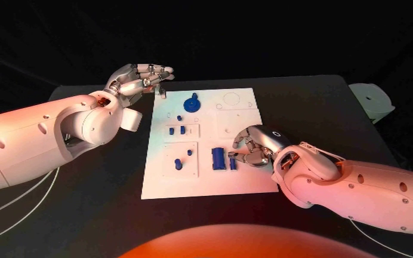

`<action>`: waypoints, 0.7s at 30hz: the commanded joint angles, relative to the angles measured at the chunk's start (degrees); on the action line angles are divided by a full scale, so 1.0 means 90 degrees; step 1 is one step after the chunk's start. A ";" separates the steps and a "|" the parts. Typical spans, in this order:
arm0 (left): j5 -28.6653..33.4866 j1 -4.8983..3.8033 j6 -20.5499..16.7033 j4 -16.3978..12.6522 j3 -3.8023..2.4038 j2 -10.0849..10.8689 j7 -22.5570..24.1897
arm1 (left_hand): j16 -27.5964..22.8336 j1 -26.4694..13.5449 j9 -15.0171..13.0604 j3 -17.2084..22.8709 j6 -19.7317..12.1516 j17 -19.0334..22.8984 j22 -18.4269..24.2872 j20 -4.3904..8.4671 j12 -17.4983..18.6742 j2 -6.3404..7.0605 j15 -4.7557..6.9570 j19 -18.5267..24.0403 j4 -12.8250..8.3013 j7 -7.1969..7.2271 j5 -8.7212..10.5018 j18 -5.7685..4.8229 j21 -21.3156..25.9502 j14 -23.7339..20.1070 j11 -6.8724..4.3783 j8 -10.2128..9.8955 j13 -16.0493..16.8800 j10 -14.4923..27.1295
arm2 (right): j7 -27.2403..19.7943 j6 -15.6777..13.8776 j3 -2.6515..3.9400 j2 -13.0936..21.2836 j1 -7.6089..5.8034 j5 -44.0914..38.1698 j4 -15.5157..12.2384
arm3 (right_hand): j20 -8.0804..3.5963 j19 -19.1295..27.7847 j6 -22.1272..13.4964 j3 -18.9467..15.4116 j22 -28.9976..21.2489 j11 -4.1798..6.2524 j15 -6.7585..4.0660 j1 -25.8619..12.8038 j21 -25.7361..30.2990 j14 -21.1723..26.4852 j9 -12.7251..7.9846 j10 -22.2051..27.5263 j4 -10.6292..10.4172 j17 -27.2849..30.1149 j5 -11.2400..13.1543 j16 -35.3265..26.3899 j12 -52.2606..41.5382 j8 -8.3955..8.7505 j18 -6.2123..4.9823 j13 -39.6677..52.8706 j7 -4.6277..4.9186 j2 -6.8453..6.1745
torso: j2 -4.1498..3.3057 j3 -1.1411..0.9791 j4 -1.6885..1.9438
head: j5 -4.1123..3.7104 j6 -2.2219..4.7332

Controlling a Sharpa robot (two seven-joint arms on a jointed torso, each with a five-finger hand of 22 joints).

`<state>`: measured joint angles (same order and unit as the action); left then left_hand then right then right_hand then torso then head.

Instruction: Assemble the parts on the task board

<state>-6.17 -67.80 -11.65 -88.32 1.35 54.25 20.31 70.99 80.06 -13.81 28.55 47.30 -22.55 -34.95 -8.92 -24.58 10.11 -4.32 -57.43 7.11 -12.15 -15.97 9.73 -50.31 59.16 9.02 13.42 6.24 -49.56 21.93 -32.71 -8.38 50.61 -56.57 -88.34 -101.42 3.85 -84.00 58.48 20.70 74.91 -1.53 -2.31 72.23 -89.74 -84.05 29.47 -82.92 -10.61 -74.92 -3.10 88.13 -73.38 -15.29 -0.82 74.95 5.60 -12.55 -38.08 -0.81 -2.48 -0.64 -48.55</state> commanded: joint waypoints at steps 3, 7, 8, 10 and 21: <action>-0.0002 -0.0006 0.0098 -0.0023 -0.0004 -0.0003 0.0033 | 0.0043 -0.0059 0.0006 0.0040 -0.0024 0.0006 0.0010 -0.0032 -0.0028 -0.0012 0.0005 -0.0005 -0.0011 -0.0066 -0.0021 0.0097 0.0021 -0.0051 -0.0009 0.0030 0.0003 0.0042 | 0.0077 0.0265 -0.0009 -0.0012 0.0023 -0.0224 0.0095 | -0.0061 -0.0666 0.0078 -0.0093 0.1677 0.0079 -0.0067 0.0143 -0.0029 -0.0558 0.0048 -0.0027 0.0007 -0.1228 0.0037 -0.0014 -0.0067 -0.0120 0.0091 0.0765 -0.0039 0.0017 | 0.0007 0.0004 -0.0003 | -0.0005 -0.0012; -0.0002 -0.0006 0.0095 -0.0021 -0.0005 -0.0004 0.0035 | 0.0043 -0.0059 0.0006 0.0040 -0.0024 0.0006 0.0010 -0.0032 -0.0028 -0.0012 0.0005 -0.0005 -0.0011 -0.0066 -0.0021 0.0097 0.0021 -0.0051 -0.0009 0.0030 0.0003 0.0042 | 0.0039 0.0236 -0.0009 -0.0029 0.0027 -0.0241 0.0143 | -0.0072 -0.0666 0.0093 -0.0121 0.1677 0.0091 -0.0078 0.0175 -0.0029 -0.0560 0.0067 -0.0040 -0.0002 -0.1235 0.0037 -0.0010 -0.0092 -0.0160 0.0091 0.0776 -0.0052 0.0036 | 0.0008 0.0001 0.0002 | -0.0003 -0.0020; -0.0002 -0.0006 0.0095 -0.0021 -0.0005 -0.0005 0.0035 | 0.0043 -0.0059 0.0006 0.0040 -0.0024 0.0006 0.0010 -0.0032 -0.0028 -0.0012 0.0005 -0.0005 -0.0011 -0.0066 -0.0021 0.0097 0.0021 -0.0051 -0.0009 0.0030 0.0003 0.0042 | 0.0022 0.0224 -0.0009 -0.0034 0.0028 -0.0245 0.0153 | -0.0073 -0.0666 0.0095 -0.0128 0.1677 0.0093 -0.0080 0.0176 -0.0029 -0.0560 0.0070 -0.0040 -0.0005 -0.1236 0.0038 -0.0010 -0.0093 -0.0166 0.0091 0.0776 -0.0054 0.0038 | 0.0006 0.0000 0.0005 | -0.0004 -0.0016; -0.0002 -0.0006 0.0094 -0.0019 -0.0005 -0.0007 0.0036 | 0.0043 -0.0059 0.0006 0.0040 -0.0024 0.0006 0.0010 -0.0032 -0.0028 -0.0012 0.0005 -0.0005 -0.0011 -0.0066 -0.0021 0.0097 0.0021 -0.0051 -0.0009 0.0030 0.0003 0.0042 | -0.0015 0.0200 -0.0009 -0.0040 0.0030 -0.0249 0.0160 | -0.0082 -0.0666 0.0093 -0.0188 0.1677 0.0098 -0.0087 0.0158 -0.0029 -0.0561 0.0084 -0.0047 -0.0040 -0.1240 0.0038 -0.0008 -0.0104 -0.0195 0.0091 0.0779 -0.0059 0.0027 | 0.0005 -0.0001 0.0007 | -0.0005 -0.0017; -0.0002 -0.0006 0.0097 -0.0012 -0.0005 -0.0008 0.0039 | 0.0053 -0.0069 0.0012 0.0046 -0.0033 0.0015 0.0015 -0.0034 -0.0054 -0.0011 0.0003 -0.0008 -0.0012 -0.0067 -0.0020 0.0096 0.0025 -0.0053 -0.0007 0.0043 0.0000 0.0058 | -0.0304 -0.0160 -0.0009 0.0072 0.0035 -0.0120 0.0037 | -0.0100 -0.0666 0.0045 -0.0331 0.1677 0.0108 -0.0099 0.0131 -0.0029 -0.0558 0.0112 -0.0054 -0.0167 -0.1225 0.0034 -0.0016 -0.0112 -0.0255 0.0091 0.0778 -0.0067 0.0080 | 0.0015 0.0005 -0.0007 | 0.0005 0.0007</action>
<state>-6.18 -67.80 -11.64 -88.32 1.35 54.25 20.28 71.27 80.06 -13.75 28.70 47.30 -22.46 -34.87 -8.92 -24.87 10.11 -4.32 -57.43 6.95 -12.15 -15.97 9.73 -50.31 59.17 9.01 13.42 6.24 -49.56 20.89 -32.85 -8.42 51.08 -56.36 -89.60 -100.83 3.28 -84.01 58.95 17.93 74.90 -1.02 -2.79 73.48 -89.74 -84.13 30.41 -83.42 -12.16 -74.91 -3.09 88.13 -74.05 -17.32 -0.82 74.94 5.13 -12.38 -37.99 -0.77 -2.51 -0.61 -48.57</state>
